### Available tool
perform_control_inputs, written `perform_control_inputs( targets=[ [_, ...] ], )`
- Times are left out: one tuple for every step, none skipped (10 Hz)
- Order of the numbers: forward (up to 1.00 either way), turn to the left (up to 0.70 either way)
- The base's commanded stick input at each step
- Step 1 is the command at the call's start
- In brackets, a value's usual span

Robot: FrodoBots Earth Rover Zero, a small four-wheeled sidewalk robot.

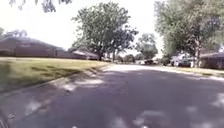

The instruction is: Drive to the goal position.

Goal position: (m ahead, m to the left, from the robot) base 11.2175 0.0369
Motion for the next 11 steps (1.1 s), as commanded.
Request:
perform_control_inputs(
  targets=[
    [1.0,0.0],
    [1.0,0.0],
    [1.0,0.0],
    [1.0,0.0],
    [1.0,0.0],
    [1.0,0.0],
    [1.0,0.0],
    [1.0,0.0],
    [1.0,0.0],
    [1.0,0.0],
    [1.0,0.0]
  ],
)
